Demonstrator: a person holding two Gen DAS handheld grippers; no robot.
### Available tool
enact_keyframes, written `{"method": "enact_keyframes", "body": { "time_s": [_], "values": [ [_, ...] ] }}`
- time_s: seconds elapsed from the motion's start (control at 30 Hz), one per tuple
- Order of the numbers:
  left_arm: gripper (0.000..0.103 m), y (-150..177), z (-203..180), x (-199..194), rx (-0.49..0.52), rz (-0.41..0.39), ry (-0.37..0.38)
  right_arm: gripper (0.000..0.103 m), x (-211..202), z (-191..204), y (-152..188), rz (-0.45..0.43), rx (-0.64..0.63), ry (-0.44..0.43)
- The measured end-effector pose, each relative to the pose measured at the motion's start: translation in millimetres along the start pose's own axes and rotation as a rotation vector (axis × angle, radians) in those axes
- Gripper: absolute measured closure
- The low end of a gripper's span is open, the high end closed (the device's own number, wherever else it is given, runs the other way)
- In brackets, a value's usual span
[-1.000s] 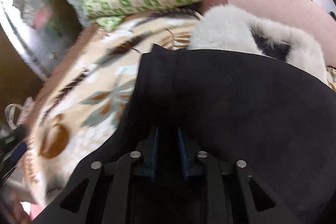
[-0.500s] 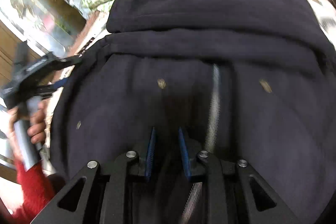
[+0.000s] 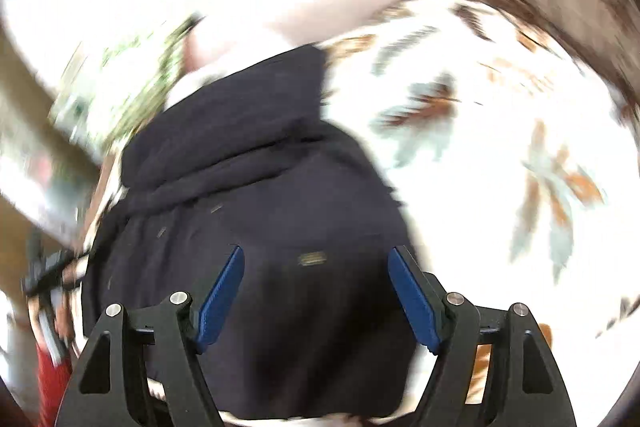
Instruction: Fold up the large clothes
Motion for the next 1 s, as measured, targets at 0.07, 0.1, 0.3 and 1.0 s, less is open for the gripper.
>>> {"method": "enact_keyframes", "body": {
  "time_s": [0.07, 0.1, 0.3, 1.0],
  "values": [
    [0.027, 1.8, 5.0, 10.2, -0.022, 0.034, 0.037, 0.024, 2.8, -29.3, 0.0, -0.008, 0.118, -0.024],
    [0.027, 4.7, 7.8, 18.0, -0.041, 0.069, 0.077, 0.024, 5.5, -43.0, -0.7, 0.000, 0.165, -0.048],
    [0.042, 26.0, -4.4, 17.6, -0.002, 0.111, 0.187, 0.023, 42.8, -61.1, 3.6, 0.092, 0.279, -0.183],
    [0.022, 79.4, -12.9, 3.6, -0.019, 0.085, 0.114, 0.024, 55.5, 1.9, 61.4, 0.220, 0.173, -0.402]
  ]
}}
Point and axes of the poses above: each gripper's, at about its wrist camera, not at the fingertips, and x roughly the way its jaws point, z to its left, y to its underside, the point moved 3 cm from there along x, roughly the way its jaws point, and after that the axes turned 2 degrees about -y, right-handed, at the moved point
